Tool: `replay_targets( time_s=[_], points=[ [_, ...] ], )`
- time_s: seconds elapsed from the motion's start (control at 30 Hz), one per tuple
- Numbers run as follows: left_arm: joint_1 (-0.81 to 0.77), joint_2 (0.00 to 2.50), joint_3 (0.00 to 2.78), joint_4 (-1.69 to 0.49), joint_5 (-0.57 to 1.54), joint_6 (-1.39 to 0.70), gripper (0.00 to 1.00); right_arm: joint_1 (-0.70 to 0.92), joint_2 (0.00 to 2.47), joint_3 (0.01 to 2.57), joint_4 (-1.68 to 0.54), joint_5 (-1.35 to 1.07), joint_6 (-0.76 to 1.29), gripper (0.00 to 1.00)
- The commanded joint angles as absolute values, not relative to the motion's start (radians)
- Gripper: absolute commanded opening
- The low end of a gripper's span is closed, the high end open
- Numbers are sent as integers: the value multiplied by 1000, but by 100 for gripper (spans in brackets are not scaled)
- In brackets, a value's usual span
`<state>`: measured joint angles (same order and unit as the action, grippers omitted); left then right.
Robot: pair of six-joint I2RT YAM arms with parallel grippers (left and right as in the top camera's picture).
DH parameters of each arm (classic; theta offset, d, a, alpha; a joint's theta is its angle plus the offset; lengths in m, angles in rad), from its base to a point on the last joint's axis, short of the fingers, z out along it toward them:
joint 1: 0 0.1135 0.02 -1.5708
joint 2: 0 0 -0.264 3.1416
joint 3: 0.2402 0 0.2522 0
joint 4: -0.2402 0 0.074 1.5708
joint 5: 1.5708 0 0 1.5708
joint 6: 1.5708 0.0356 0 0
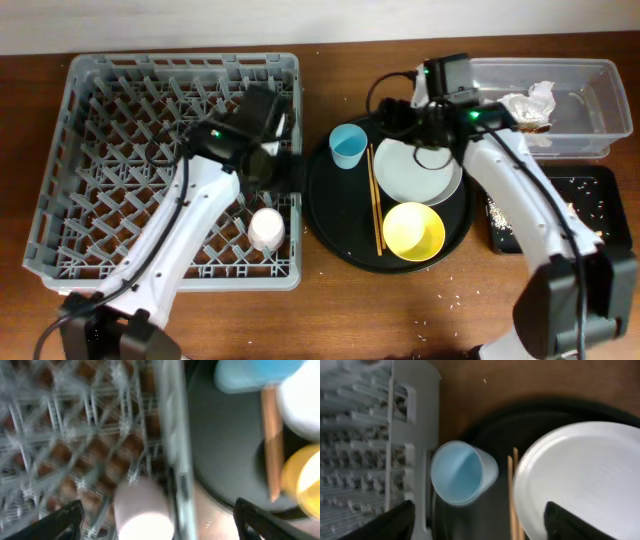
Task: Sort waste into correct bins and load items into the dishwasher rack
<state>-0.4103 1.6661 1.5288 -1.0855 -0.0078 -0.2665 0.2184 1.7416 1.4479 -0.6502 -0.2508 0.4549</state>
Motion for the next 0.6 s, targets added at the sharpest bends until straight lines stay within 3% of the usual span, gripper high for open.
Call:
replay_targets(
  time_s=[0.0,0.1,0.2,0.3,0.4,0.47,0.57],
  points=[
    [-402,1659,1562,-1023,47,-270,95,271,1843,1460,-607,-200,545,75],
    [-371,1659,1562,-998,49,-274,95,295,1932,1460,-569,-184,586,51],
    [-326,1660,1562,-995,80,-276,95,294,1992,1460,-556,-183,612,38],
    [-286,1661,1554,-982,148,-277,95,294,2006,1460,-553,-183,611,4],
    [-281,1662,1554,-962,235,-276,98,263,1985,1461,-564,-310,610,4],
    [-250,1662,1553,-949,361,-256,99,200,1938,1461,-554,-530,579,4],
    [-151,1673,1549,-914,738,-142,99,104,1887,1461,-489,-946,503,4]
  ],
)
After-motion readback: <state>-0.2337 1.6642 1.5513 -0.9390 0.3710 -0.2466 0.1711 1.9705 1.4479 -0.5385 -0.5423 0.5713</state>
